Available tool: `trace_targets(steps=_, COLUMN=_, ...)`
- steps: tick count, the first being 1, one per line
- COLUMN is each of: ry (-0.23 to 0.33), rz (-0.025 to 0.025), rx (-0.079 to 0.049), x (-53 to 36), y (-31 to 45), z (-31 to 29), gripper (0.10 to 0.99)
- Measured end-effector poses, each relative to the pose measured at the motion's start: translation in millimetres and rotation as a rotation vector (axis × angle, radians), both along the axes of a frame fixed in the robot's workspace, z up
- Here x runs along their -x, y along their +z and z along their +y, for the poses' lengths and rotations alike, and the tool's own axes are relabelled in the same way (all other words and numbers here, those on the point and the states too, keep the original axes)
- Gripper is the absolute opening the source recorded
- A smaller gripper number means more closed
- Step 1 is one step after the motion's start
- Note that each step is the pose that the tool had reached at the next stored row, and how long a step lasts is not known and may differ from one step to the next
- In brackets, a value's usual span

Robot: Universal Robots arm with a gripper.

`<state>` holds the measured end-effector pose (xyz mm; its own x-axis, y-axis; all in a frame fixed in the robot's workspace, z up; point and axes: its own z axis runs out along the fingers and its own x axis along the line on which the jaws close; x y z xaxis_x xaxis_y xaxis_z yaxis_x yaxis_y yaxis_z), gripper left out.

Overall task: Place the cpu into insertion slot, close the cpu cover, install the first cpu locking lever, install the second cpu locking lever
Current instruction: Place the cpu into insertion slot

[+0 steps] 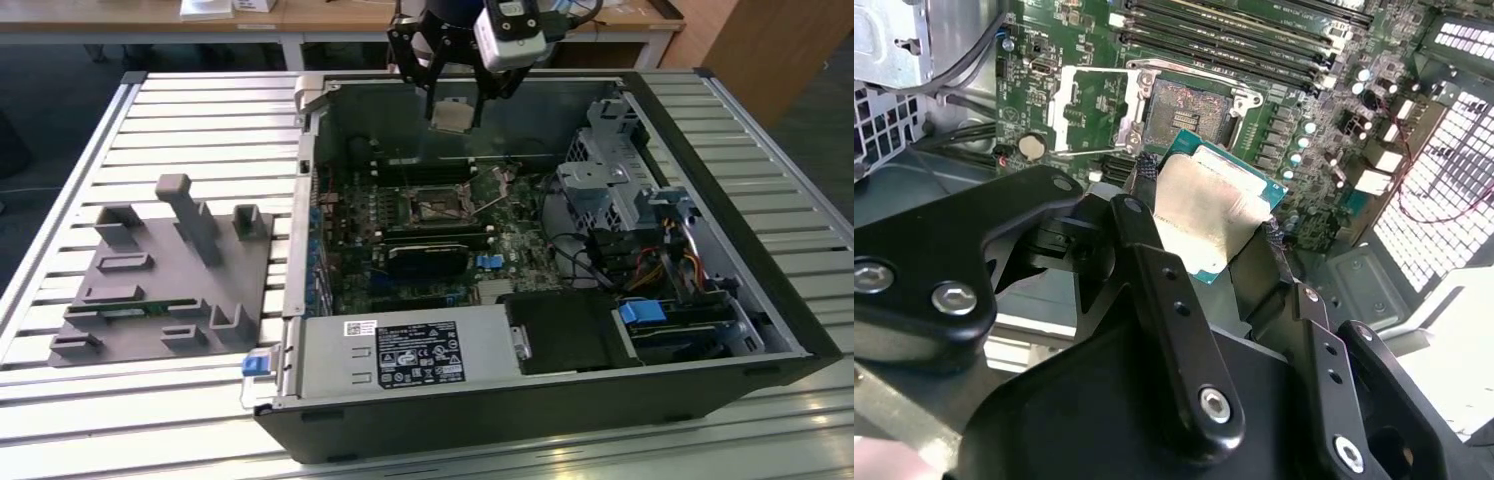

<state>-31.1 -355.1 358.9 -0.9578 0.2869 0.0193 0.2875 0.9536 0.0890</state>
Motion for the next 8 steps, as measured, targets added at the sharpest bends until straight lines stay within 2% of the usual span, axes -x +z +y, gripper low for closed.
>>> trace_targets(steps=8, ry=-0.018, rz=0.0, rx=0.0, x=0.0, y=-0.1, z=0.0, gripper=0.541)
